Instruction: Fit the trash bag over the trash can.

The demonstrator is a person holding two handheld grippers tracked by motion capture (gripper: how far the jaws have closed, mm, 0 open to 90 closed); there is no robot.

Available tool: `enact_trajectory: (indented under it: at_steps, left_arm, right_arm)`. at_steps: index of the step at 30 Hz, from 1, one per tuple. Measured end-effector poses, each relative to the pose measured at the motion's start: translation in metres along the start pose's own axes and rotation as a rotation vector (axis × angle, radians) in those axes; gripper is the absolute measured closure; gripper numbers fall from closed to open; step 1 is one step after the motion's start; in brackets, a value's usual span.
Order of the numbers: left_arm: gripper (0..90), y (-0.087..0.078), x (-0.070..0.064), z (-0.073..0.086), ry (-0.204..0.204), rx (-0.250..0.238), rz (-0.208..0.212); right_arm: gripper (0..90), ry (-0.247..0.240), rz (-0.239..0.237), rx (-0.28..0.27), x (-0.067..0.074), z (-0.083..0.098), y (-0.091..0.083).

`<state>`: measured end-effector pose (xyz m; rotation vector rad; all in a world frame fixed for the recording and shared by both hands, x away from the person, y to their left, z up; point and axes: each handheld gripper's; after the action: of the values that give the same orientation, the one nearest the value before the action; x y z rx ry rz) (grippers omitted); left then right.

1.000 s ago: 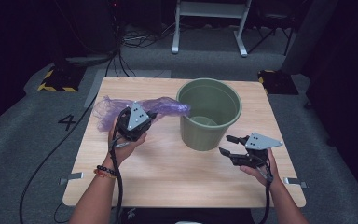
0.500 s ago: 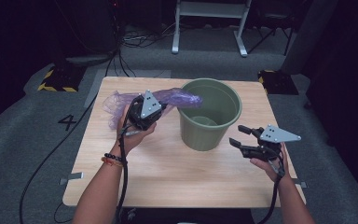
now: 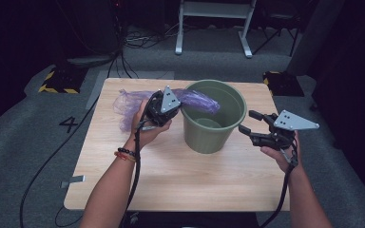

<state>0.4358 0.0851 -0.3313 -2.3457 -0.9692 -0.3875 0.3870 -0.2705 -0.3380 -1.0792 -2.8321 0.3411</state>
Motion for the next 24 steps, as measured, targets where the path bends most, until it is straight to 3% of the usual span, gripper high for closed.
enact_trajectory:
  at_steps: [7, 21, 24]
  left_arm:
    - [89.2, 0.008, -0.005, -0.011, 0.026, 0.009, 0.007]
    - [89.2, 0.02, -0.011, -0.027, 0.043, 0.059, -0.011]
    - [89.2, 0.021, -0.013, -0.029, 0.051, 0.054, -0.007]
  right_arm:
    - [35.3, -0.035, -0.036, 0.004, 0.007, -0.02, 0.01]
    - [36.3, -0.07, -0.135, 0.071, 0.027, -0.035, 0.047]
    - [47.1, -0.098, -0.102, 0.107, 0.031, -0.037, 0.056]
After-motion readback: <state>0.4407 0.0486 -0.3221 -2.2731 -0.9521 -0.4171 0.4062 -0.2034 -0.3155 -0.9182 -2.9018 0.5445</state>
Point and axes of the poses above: each handheld gripper's, and its own axes: y roughly forward along the jaws, z roughly out of its underside, x roughly to its left, and after that the axes turned 9 degrees about y, right-handed
